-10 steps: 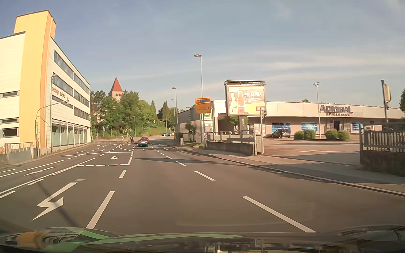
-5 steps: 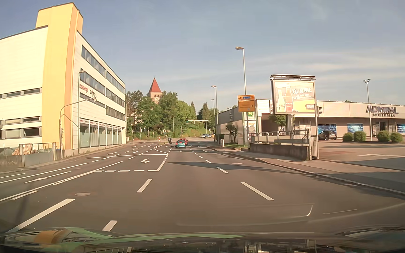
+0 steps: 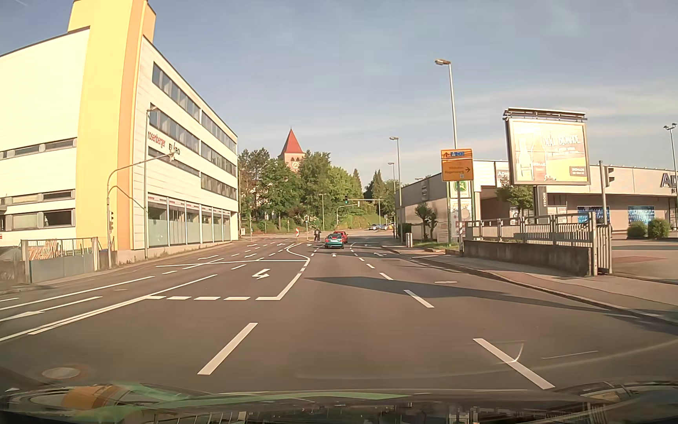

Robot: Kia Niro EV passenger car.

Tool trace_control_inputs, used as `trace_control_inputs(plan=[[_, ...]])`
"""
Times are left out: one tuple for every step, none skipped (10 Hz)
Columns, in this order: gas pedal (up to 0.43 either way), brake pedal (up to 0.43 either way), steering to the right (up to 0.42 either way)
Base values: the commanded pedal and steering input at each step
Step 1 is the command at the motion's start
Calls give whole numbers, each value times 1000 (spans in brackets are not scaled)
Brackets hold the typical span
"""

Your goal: Follow the waypoints while adhering to traffic rules and regulations

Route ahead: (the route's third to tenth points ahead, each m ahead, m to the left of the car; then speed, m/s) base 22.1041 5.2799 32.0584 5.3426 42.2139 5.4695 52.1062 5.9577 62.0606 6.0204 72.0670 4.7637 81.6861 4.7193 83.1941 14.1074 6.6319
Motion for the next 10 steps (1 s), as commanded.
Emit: trace_control_inputs(plan=[[28, 0, -61], [0, 0, -57], [0, 0, -52], [0, 0, -47], [0, 0, -43], [0, 0, -41], [0, 0, -36], [0, 0, -27], [0, 0, -22], [0, 0, -17]])
